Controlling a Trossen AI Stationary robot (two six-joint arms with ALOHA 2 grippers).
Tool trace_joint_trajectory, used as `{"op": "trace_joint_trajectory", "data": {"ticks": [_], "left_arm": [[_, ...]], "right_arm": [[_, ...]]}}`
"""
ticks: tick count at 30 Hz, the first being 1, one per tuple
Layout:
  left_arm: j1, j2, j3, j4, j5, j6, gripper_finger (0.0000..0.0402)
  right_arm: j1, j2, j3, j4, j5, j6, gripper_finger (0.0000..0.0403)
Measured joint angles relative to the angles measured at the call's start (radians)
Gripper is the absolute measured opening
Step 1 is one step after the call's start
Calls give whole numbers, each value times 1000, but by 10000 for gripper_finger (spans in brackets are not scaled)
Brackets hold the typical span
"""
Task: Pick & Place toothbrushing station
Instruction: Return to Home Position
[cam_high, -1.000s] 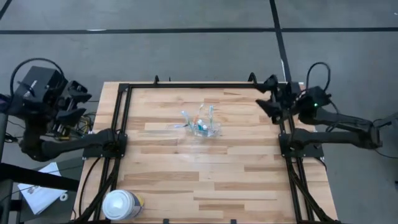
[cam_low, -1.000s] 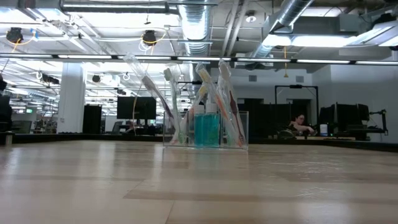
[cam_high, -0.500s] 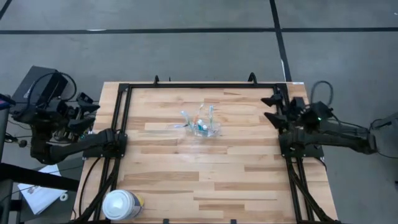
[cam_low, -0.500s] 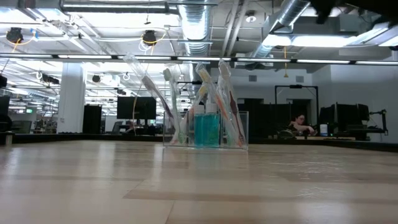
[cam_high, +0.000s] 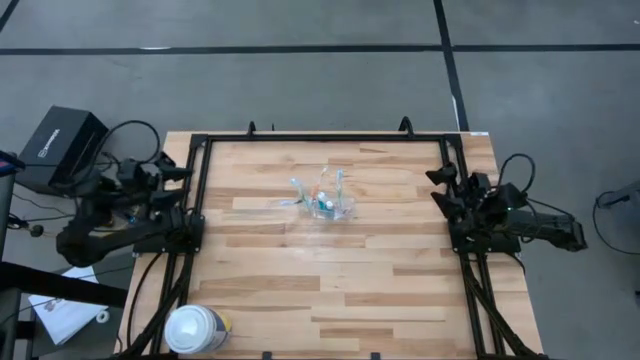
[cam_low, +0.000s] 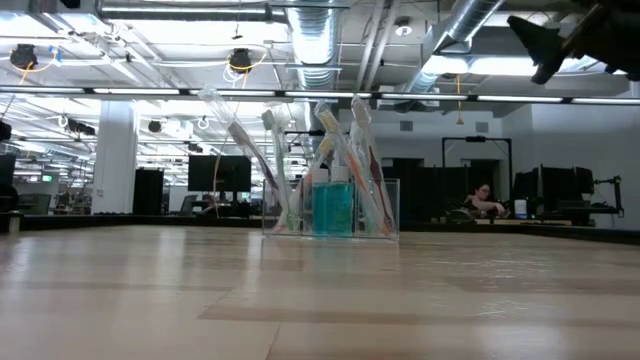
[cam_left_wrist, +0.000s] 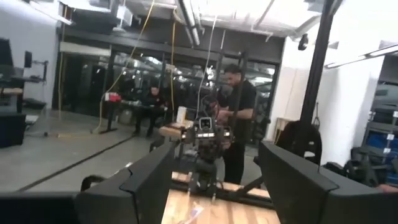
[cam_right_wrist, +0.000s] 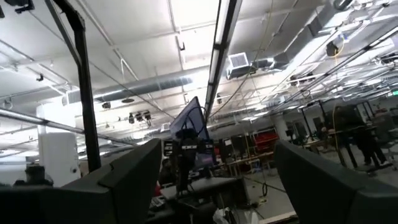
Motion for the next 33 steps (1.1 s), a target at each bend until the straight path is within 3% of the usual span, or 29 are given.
{"op": "trace_joint_trajectory", "data": {"ticks": [8, 18, 26, 33], "left_arm": [[0, -2, -255, 246, -2, -46, 232], [-1, -2, -657, 806, -5, -126, 232], [-2, 5, -657, 754, -34, -98, 232], [-2, 5, -657, 726, -36, -87, 232]], "right_arm": [[-2, 0, -5, -53, 8, 27, 302], [36, 0, -6, -293, -42, 74, 302], [56, 0, -6, -546, -45, 102, 302], [71, 56, -5, -550, -40, 48, 302]]}}
